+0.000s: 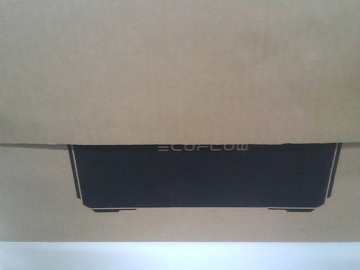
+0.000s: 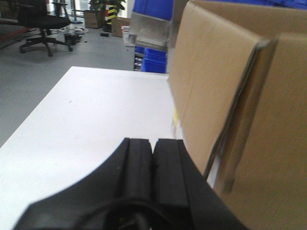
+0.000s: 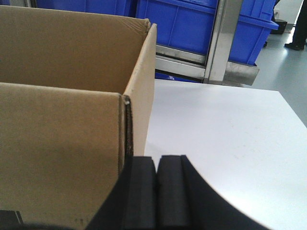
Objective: Grab box from left shelf to table start
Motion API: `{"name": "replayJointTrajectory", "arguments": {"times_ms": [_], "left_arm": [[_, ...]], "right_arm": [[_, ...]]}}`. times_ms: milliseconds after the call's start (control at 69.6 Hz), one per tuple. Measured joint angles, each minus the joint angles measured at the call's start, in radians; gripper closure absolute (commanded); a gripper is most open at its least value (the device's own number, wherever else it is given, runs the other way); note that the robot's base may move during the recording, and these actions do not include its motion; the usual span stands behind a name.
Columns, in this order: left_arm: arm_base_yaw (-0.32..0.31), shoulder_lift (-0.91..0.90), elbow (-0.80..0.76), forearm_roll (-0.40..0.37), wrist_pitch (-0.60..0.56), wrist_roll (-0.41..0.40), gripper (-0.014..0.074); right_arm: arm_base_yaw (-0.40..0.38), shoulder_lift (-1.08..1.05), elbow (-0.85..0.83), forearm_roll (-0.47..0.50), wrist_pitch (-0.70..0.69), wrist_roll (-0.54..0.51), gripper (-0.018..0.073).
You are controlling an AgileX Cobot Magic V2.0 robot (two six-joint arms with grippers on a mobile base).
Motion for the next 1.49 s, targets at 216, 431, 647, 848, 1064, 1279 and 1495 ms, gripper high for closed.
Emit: {"name": "replayJointTrajectory", "arguments": {"times_ms": [216,431,647,848,1064,1279,1495], "left_arm": [[0.034,-0.091,0.078,-0.039,0.020,0.004,0.0700],[0.039,-0.094,0.078,-0.044,0.027,0.004,0.0700],[0.039,-0.094,0.078,-0.044,0.029,0.004,0.0700],[0.039,-0.094,0.078,-0.044,0.029,0.004,0.0700],[0.039,-0.094,0.078,-0.044,0.029,0.004,0.0700],[0.039,-0.094,0.078,-0.044,0.029,0.004,0.0700],[0.039,-0.094,0.078,-0.044,0.029,0.004,0.0700]], "right_arm": [[0.000,0.000,0.000,0.000,0.000,0.000,0.0502],[0.000,0.000,0.000,0.000,0.000,0.000,0.0502],[0.000,0.000,0.000,0.000,0.000,0.000,0.0502],[0.000,0.000,0.000,0.000,0.000,0.000,0.0502],[0.000,0.000,0.000,0.000,0.000,0.000,0.0502],[0.000,0.000,0.000,0.000,0.000,0.000,0.0502],[-0.004,0.000,0.013,0.004,-0.009,0.000,0.0502]]}}
